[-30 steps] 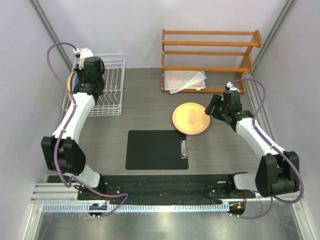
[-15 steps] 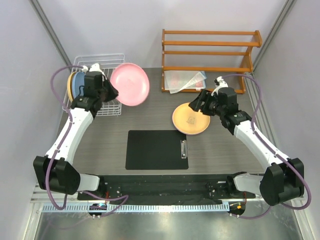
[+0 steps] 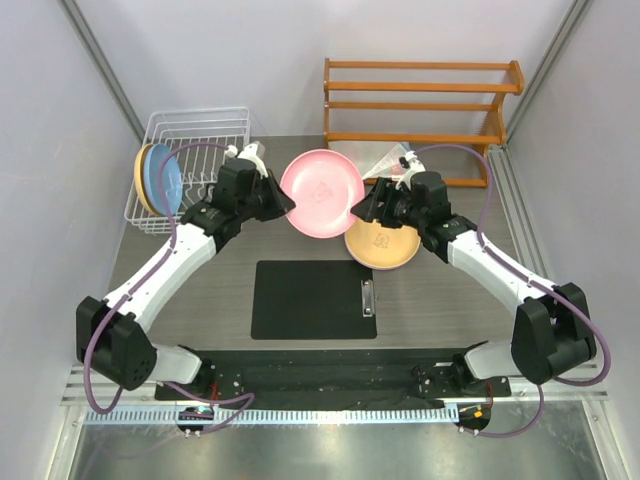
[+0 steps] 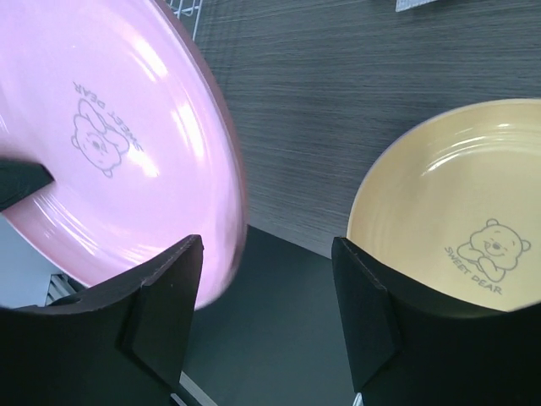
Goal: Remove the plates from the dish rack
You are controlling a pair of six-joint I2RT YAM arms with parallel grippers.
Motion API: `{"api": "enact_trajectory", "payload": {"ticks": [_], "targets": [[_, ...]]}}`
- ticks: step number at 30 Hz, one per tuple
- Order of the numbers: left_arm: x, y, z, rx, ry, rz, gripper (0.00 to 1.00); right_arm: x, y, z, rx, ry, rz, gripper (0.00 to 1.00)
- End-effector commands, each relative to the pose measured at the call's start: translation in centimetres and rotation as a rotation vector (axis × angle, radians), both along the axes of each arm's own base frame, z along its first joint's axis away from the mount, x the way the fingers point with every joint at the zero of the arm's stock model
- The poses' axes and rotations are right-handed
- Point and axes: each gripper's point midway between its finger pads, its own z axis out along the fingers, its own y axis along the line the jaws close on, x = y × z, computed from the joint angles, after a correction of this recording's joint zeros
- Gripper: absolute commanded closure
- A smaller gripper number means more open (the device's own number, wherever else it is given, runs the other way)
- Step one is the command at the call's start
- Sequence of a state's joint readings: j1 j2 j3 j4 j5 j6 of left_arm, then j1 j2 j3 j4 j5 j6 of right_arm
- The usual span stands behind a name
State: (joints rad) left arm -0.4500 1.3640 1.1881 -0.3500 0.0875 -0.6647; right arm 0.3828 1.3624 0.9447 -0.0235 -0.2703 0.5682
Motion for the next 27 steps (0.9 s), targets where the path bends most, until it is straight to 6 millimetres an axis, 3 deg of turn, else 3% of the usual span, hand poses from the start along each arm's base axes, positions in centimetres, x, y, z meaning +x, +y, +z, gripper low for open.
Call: {"api": "enact_trajectory", "payload": {"ticks": [1, 3, 4, 5, 8, 13, 14, 16, 17, 18, 21, 27], "targets": [[0.2, -2.1, 1.2, -0.046, -0.055, -0.025, 1.0, 1.2, 1.1, 2.7, 0.065, -0.087, 0.014, 0.33], [0.2, -2.4, 0.9, -0.04, -0.053, -0.026, 1.0, 1.2, 1.1, 2.2, 0.058, -0.08, 0.017, 0.37], [0.1, -2.5, 0.7, -0.041, -0.049, -0.029, 1.0, 1.2, 1.2, 2.1, 0.056, -0.078, 0.022, 0.44], [0.1, -2.7, 0.5, -0.043, -0.042, -0.035, 1.0, 1.3, 1.2, 1.9, 0.052, -0.076, 0.022, 0.71], [-0.1, -3.0, 0.4, -0.047, -0.043, -0.047, 1.0, 1.3, 1.1, 1.0, 0.044, -0.055, 0.018, 0.95], [-0.1, -3.2, 0.6, -0.051, -0.058, -0.063, 1.0, 1.5, -0.2, 0.5, -0.001, -0.054, -0.046, 0.99], [-0.1, -3.1, 0.6, -0.045, -0.06, -0.062, 0.75, 1.3, -0.8, 0.1, -0.024, -0.048, -0.064, 0.99], [0.2, -2.7, 0.4, -0.011, -0.066, -0.051, 0.43, 1.6, -2.7, 0.4, -0.07, -0.055, -0.143, 0.99], [0.1, -2.2, 0.0, 0.014, -0.056, -0.04, 0.07, 1.5, -3.9, -0.2, -0.094, -0.032, -0.173, 0.99], [0.2, -1.7, -0.2, 0.042, -0.06, -0.029, 0.0, 1.6, -5.0, -0.2, -0.107, -0.026, -0.2, 0.99], [0.7, 1.7, -0.1, 0.188, -0.102, 0.079, 0.01, 1.5, -8.9, -1.3, -0.172, 0.024, -0.304, 0.99], [1.7, 9.7, 2.6, 0.485, -0.216, 0.37, 0.01, 0.5, -13.7, -4.8, -0.294, 0.143, -0.416, 0.99]]}}
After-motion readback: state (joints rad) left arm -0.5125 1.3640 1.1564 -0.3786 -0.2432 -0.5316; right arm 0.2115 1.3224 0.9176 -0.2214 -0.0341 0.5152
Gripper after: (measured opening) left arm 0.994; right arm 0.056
